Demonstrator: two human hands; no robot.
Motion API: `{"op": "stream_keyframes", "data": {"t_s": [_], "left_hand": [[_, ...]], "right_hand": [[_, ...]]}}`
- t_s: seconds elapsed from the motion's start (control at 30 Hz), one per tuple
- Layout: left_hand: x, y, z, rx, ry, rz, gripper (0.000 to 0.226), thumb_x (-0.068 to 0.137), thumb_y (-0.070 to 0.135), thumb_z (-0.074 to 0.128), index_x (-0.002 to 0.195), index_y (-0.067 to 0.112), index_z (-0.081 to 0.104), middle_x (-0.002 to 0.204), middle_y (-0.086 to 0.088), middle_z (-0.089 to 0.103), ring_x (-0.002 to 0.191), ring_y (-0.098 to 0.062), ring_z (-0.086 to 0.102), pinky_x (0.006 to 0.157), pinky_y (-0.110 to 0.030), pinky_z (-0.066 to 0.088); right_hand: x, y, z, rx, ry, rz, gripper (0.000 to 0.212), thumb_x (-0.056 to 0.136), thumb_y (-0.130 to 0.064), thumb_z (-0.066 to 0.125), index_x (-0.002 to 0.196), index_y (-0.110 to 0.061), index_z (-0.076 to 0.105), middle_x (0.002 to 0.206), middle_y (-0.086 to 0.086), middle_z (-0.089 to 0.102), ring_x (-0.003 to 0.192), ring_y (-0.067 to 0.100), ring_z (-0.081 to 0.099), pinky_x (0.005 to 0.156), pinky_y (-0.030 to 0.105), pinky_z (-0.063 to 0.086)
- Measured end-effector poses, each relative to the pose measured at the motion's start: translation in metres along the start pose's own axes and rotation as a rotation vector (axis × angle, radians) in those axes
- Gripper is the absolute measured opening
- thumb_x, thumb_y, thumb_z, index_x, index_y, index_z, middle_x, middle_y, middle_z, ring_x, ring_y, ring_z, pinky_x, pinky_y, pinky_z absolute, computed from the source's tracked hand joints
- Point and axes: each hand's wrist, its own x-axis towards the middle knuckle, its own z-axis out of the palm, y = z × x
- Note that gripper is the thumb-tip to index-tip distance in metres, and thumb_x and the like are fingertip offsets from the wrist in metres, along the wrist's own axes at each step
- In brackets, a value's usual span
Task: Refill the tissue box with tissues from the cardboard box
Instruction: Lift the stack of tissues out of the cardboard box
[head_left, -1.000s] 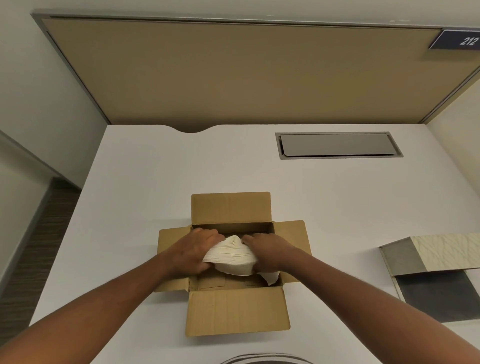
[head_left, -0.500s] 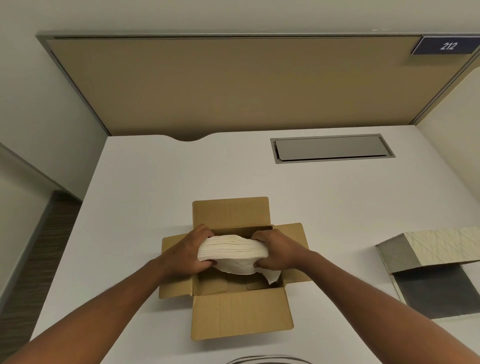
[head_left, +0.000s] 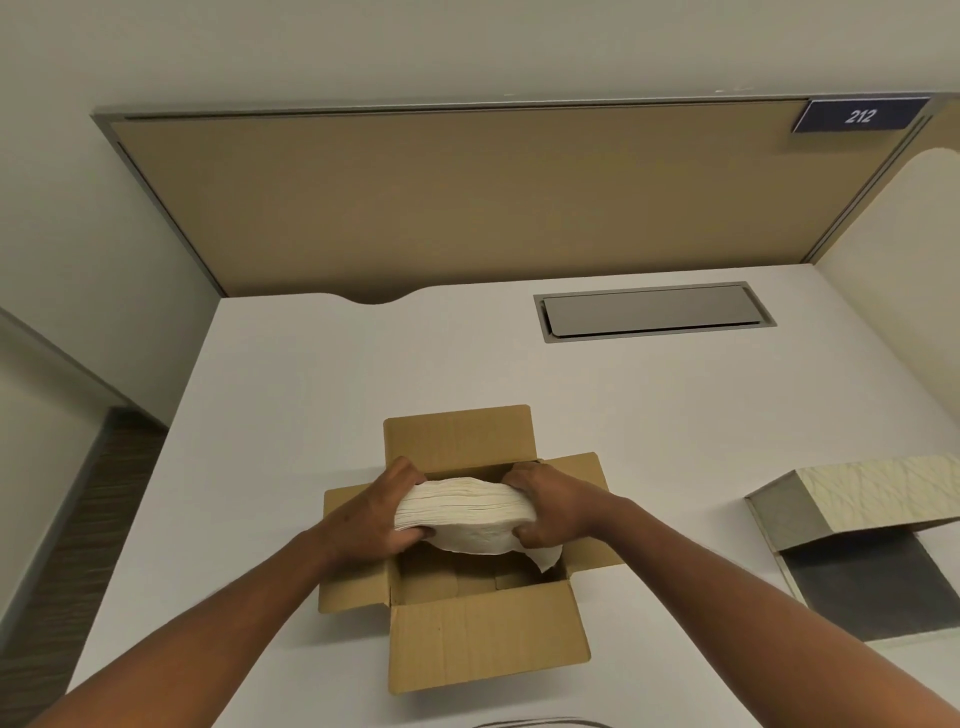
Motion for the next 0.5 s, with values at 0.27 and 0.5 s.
{"op": "stream_keyframes", "data": {"t_s": [0.27,0.5], "left_hand": [[-0.01,0.013,-0.011,-0.005,0.093,0.04,0.057,0.071,0.033,0.078,0.117,0.023,0.046,0.112,0.014,0.04,0.101,0.0,0.047,0.072,-0.005,0.045],[-0.02,0.033,-0.022,-0.021,0.171,0.038,0.055,0.067,0.032,0.08,0.11,0.027,0.046,0.104,0.018,0.043,0.102,0.004,0.046,0.069,-0.007,0.044]], "right_hand": [[-0.013,-0.012,-0.004,0.029,0.075,-0.056,0.058,0.07,-0.038,0.067,0.122,-0.018,0.048,0.114,-0.001,0.054,0.097,0.01,0.048,0.075,0.02,0.047],[-0.029,-0.019,-0.013,0.078,0.136,-0.043,0.059,0.076,-0.033,0.069,0.128,-0.018,0.046,0.123,0.0,0.054,0.104,0.012,0.05,0.083,0.023,0.045]]}}
